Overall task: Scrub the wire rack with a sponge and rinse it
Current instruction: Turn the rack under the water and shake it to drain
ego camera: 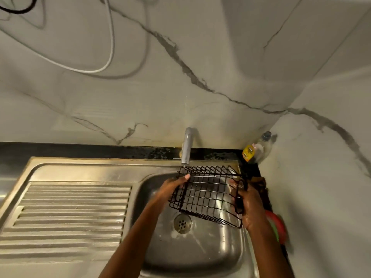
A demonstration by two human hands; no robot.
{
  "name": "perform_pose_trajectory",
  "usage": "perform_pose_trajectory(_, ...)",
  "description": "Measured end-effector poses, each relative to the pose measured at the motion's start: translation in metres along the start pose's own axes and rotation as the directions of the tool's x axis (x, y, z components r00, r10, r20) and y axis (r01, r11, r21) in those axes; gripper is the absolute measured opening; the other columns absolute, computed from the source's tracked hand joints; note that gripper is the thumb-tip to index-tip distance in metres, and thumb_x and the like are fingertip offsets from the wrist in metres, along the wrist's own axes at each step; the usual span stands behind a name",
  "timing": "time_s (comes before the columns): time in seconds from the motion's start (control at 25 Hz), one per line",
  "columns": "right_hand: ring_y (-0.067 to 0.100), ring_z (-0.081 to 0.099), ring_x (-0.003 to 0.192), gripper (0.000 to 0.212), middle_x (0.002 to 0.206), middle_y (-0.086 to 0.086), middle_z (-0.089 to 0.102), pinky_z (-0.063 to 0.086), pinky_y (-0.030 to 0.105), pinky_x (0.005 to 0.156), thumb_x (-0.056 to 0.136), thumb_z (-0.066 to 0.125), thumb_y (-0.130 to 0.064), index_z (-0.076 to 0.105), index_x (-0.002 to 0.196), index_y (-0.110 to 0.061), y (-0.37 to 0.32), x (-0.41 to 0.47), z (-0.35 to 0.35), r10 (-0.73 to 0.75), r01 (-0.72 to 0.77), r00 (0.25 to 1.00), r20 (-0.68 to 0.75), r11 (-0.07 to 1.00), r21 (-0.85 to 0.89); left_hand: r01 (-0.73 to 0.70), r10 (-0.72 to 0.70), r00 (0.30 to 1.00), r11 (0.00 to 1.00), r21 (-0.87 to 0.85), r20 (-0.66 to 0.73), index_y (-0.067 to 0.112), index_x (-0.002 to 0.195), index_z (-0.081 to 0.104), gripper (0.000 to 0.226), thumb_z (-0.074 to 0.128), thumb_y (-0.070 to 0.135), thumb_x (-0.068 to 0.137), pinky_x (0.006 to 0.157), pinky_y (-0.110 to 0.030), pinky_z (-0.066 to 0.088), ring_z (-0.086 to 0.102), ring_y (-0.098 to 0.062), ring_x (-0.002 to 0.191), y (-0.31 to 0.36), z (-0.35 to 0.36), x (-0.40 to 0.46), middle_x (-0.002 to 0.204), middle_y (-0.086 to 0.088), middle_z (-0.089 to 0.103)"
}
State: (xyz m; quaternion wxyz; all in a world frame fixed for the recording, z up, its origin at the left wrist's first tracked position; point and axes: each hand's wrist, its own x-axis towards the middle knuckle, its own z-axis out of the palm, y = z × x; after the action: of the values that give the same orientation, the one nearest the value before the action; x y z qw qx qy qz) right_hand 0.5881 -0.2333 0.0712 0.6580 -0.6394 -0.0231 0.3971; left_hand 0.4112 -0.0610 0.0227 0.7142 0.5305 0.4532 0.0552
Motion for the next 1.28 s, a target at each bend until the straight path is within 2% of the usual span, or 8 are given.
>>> perform_pose_trajectory(0.2, 0.029, 0.068, 0.065, 0.018, 0.086, 0.017, 0.073, 0.048, 0.028, 0.046, 0.1, 0.048, -0.009, 0.064, 0.106, -0.015, -0.001, -0.008, 0.035, -0.02, 0.023, 1.0, -0.021, 0.994, 0.102, -0.089, 0.083, 0.983, 0.996, 0.027, 0.164, 0.023, 0.12, 0.072, 0.04, 0.054, 0.053, 0.101, 0.095, -0.033, 0.054, 0.073, -0.014, 0.104, 0.026, 0.021, 0.016, 0.111, 0.004, 0.078)
perform_pose_trajectory(0.32, 0.026, 0.053, 0.05, 0.016, 0.076, 0.022, 0.07, 0.043, 0.03, 0.052, 0.101, 0.048, -0.014, 0.064, 0.104, -0.012, -0.005, -0.001, 0.061, -0.006, 0.004, 1.0, 0.019, 0.993, 0.121, -0.002, 0.006, 0.988, 1.0, -0.03, 0.153, 0.027, 0.113, 0.069, 0.032, 0.05, 0.051, 0.102, 0.081, -0.032, 0.054, 0.07, -0.016, 0.101, 0.028, 0.01, 0.019, 0.106, 0.004, 0.076)
perform_pose_trajectory(0.48, 0.02, 0.046, 0.032, 0.02, 0.088, 0.031, 0.071, 0.041, 0.03, 0.048, 0.104, 0.045, -0.016, 0.061, 0.109, -0.004, -0.008, 0.003, 0.095, -0.026, 0.018, 0.997, 0.076, 0.995, 0.099, 0.061, -0.049, 0.996, 0.98, -0.188, 0.069, 0.008, 0.114, 0.072, 0.05, 0.047, 0.05, 0.101, 0.093, -0.044, 0.055, 0.072, -0.029, 0.097, 0.027, 0.009, 0.023, 0.104, -0.013, 0.078)
perform_pose_trajectory(0.68, 0.02, 0.041, 0.031, 0.017, 0.087, 0.032, 0.072, 0.041, 0.029, 0.047, 0.105, 0.041, -0.012, 0.054, 0.105, 0.0, -0.011, -0.005, 0.117, -0.009, 0.003, 0.997, 0.072, 0.996, 0.094, -0.035, 0.061, 0.993, 0.969, -0.246, 0.099, 0.013, 0.088, 0.071, 0.042, 0.039, 0.033, 0.107, 0.058, -0.027, 0.053, 0.063, -0.015, 0.053, 0.044, 0.013, 0.002, 0.066, -0.004, 0.07)
perform_pose_trajectory(0.88, 0.021, 0.047, 0.032, 0.021, 0.087, 0.03, 0.072, 0.037, 0.029, 0.053, 0.102, 0.045, -0.011, 0.057, 0.109, 0.005, -0.004, 0.001, 0.104, 0.043, -0.043, 0.999, -0.014, 0.998, 0.053, -0.23, 0.258, 0.955, 0.956, -0.183, 0.146, 0.044, 0.129, 0.065, 0.04, 0.029, 0.043, 0.111, 0.101, -0.032, 0.054, 0.067, -0.012, 0.121, 0.015, 0.016, -0.019, 0.127, 0.009, 0.072)
perform_pose_trajectory(1.08, 0.017, 0.043, 0.029, 0.015, 0.089, 0.032, 0.072, 0.04, 0.031, 0.051, 0.103, 0.042, -0.01, 0.055, 0.1, -0.003, -0.014, 0.004, 0.09, 0.072, -0.072, 0.997, 0.002, 0.989, 0.133, -0.074, 0.084, 0.953, 0.996, -0.045, 0.291, 0.014, 0.135, 0.055, 0.052, 0.008, 0.017, 0.113, 0.101, -0.026, 0.054, 0.067, 0.003, 0.114, -0.054, 0.006, -0.016, 0.118, 0.02, 0.075)
perform_pose_trajectory(1.16, 0.017, 0.042, 0.03, 0.014, 0.094, 0.033, 0.071, 0.043, 0.028, 0.044, 0.103, 0.043, -0.011, 0.055, 0.1, -0.004, -0.018, 0.003, 0.081, 0.07, -0.083, 0.994, 0.081, 0.984, 0.16, 0.041, -0.033, 0.977, 0.999, -0.035, 0.21, 0.009, 0.124, 0.059, 0.048, 0.013, 0.018, 0.113, 0.09, -0.019, 0.056, 0.071, 0.01, 0.091, -0.065, 0.001, -0.006, 0.097, 0.013, 0.078)
perform_pose_trajectory(1.28, 0.011, 0.035, 0.028, 0.013, 0.097, 0.03, 0.072, 0.043, 0.022, 0.036, 0.101, 0.046, -0.012, 0.058, 0.103, -0.006, -0.023, -0.001, 0.058, 0.076, -0.101, 0.989, 0.131, 0.974, 0.202, 0.068, -0.067, 0.997, 0.994, -0.08, 0.027, 0.013, 0.114, 0.066, 0.041, 0.028, 0.028, 0.113, 0.07, -0.016, 0.054, 0.069, 0.001, 0.084, -0.053, 0.0, 0.014, 0.109, -0.006, 0.07)
